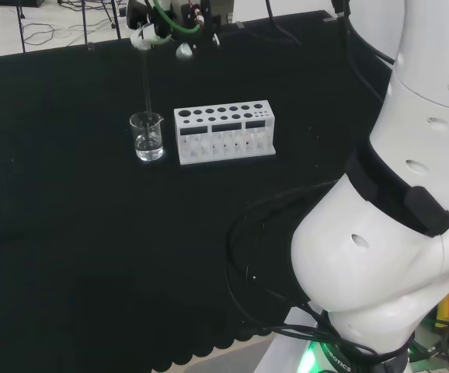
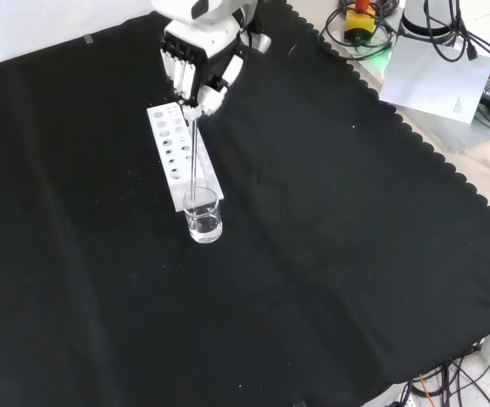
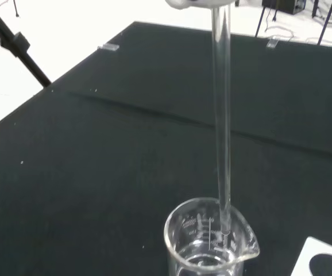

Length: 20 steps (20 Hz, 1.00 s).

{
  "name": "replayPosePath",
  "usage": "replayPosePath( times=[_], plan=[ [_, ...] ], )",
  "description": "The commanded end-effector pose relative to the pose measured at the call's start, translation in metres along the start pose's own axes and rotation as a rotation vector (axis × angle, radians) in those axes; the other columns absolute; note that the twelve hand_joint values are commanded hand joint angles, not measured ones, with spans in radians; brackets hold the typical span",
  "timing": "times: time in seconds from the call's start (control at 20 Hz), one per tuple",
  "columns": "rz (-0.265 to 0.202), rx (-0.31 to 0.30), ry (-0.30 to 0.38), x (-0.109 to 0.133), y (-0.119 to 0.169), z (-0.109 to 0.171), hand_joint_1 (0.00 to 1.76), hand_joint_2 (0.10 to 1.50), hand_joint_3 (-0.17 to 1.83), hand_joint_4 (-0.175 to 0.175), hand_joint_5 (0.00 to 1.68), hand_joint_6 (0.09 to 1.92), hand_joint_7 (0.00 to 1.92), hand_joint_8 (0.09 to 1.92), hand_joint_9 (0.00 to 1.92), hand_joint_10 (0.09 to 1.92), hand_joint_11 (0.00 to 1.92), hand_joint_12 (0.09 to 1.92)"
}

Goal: Put the glass rod back on the white test tube rack.

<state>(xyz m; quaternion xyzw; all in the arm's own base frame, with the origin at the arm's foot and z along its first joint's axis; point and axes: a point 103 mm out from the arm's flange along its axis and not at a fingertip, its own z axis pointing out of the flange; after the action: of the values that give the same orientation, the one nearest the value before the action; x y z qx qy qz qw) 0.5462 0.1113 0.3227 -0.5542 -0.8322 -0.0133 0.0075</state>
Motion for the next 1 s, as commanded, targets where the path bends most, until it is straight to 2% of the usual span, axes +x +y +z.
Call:
replayPosePath(
  times=[0.05,0.5,1.0],
  plan=[
    [0.016,-0.04,-0.019,-0.014,-0.017,-0.036,1.32,1.08,-0.17,-0.175,1.23,0.4,1.28,0.79,1.56,0.8,1.57,0.75],
    [0.053,-0.069,-0.028,-0.041,-0.037,-0.058,1.32,1.08,-0.17,-0.175,1.23,0.4,1.28,0.79,1.56,0.8,1.57,0.75],
    [0.131,-0.07,-0.021,-0.076,-0.066,-0.053,1.32,1.08,-0.17,-0.175,1.23,0.4,1.28,0.79,1.56,0.8,1.57,0.75]
  ],
)
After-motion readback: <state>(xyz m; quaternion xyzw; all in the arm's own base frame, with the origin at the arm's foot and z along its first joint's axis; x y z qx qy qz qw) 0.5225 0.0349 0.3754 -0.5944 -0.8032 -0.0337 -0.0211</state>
